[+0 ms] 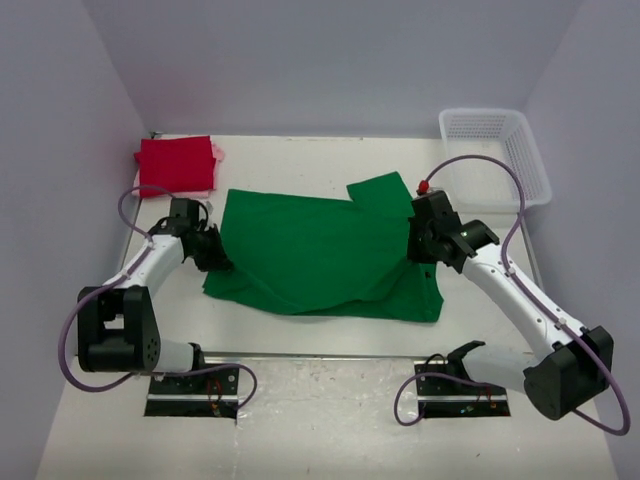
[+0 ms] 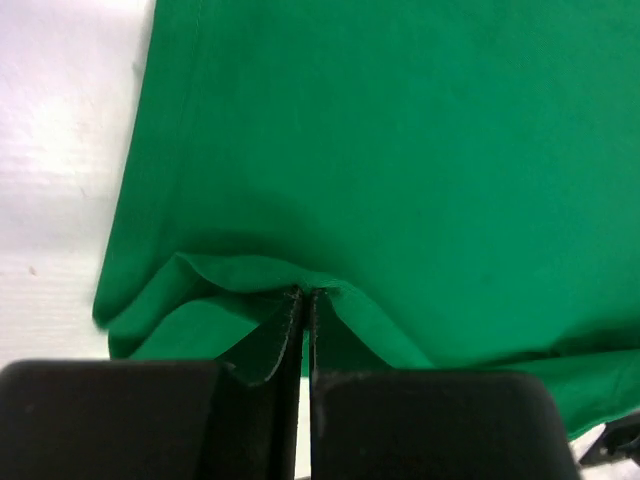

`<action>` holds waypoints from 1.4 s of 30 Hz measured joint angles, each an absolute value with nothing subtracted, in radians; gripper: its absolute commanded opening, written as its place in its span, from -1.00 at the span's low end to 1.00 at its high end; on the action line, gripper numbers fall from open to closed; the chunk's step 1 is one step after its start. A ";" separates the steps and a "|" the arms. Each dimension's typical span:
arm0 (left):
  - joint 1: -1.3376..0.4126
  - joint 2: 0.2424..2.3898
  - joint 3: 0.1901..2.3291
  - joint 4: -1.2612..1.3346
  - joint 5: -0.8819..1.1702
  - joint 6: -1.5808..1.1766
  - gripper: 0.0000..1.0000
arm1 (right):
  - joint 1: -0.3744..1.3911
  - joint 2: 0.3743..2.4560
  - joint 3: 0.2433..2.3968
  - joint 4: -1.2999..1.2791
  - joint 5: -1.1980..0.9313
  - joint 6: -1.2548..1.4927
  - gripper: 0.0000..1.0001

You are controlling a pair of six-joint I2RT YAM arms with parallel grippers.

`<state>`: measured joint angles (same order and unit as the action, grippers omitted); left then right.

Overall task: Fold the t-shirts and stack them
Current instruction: Flatten out the tshirt, then grap the side of the flattened tshirt closest away from the robot with both arms, then fold the flattened tshirt in 1/3 of the way

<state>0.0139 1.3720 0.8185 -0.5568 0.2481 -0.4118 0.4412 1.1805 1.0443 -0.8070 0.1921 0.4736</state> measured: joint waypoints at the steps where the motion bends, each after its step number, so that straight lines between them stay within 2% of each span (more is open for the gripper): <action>1: 0.013 1.384 0.808 -0.564 0.250 -0.413 -1.00 | 0.448 1.184 1.030 -0.817 0.193 0.481 -1.00; 15: 0.012 1.398 0.831 -0.645 0.154 -0.436 -1.00 | 0.465 1.197 0.998 -0.888 0.252 0.522 -1.00; 27: 0.012 1.366 0.892 -0.691 0.046 -0.467 -1.00 | 0.465 1.284 1.013 -0.906 0.299 0.521 -1.00; 42: 0.012 1.420 0.888 -0.696 0.015 -0.491 -1.00 | 0.424 1.408 1.068 -0.889 0.325 0.512 -1.00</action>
<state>0.0116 1.4204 0.8883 -0.6964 0.0154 -0.4911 0.4244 1.4078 1.0683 -0.8886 0.3252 0.5121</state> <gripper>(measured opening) 0.007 0.008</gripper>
